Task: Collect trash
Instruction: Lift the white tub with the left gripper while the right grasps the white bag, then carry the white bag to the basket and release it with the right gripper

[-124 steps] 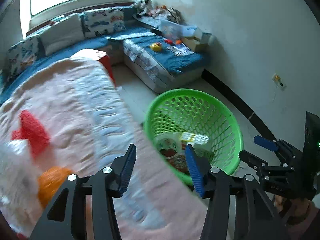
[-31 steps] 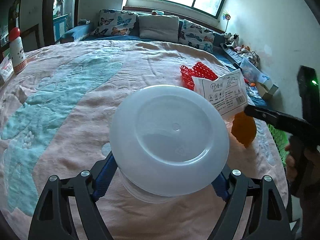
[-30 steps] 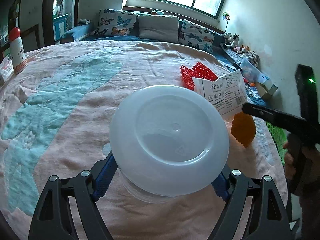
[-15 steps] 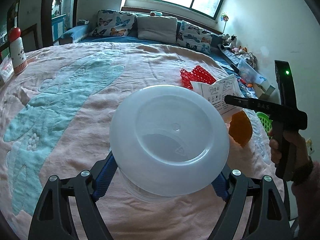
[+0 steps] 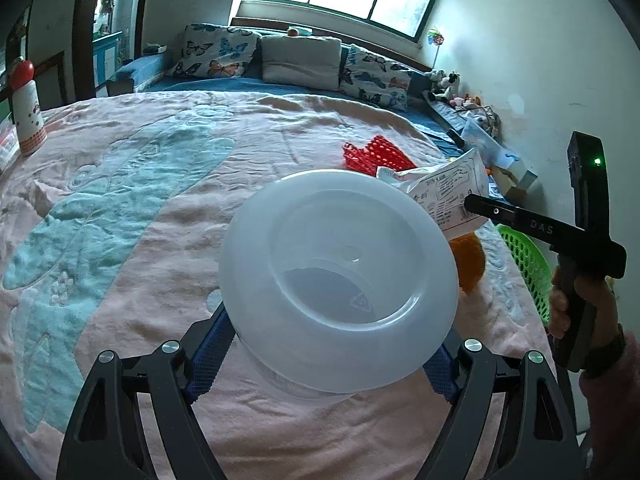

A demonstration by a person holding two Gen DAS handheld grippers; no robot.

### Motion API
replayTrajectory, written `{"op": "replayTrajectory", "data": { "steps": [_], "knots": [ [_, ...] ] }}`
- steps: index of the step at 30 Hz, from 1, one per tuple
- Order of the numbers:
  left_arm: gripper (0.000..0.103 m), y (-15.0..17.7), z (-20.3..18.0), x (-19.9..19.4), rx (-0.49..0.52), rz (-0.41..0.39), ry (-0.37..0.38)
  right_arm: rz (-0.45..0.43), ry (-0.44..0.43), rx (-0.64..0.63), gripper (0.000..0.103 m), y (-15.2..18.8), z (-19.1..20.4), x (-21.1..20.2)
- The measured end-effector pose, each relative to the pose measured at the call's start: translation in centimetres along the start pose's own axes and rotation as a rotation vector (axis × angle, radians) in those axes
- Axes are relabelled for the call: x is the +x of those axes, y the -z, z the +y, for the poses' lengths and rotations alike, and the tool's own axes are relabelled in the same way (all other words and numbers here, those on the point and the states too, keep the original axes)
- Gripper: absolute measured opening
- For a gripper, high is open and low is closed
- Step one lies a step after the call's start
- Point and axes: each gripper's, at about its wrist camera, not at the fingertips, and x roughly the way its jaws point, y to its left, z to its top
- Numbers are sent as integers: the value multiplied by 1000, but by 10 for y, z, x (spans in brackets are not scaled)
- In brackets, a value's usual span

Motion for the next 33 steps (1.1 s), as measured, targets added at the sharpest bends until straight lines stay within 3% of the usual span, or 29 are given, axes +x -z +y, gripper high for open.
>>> {"op": "replayTrajectory", "data": {
  "steps": [18,33],
  "knots": [
    [79,-10,-61,-8,122,-17,121,-90,85,30,19,19,-25,-71],
    [79,-19,-127,14,218,16,230,-161,185,124,15,48,-80,-133]
  ]
}}
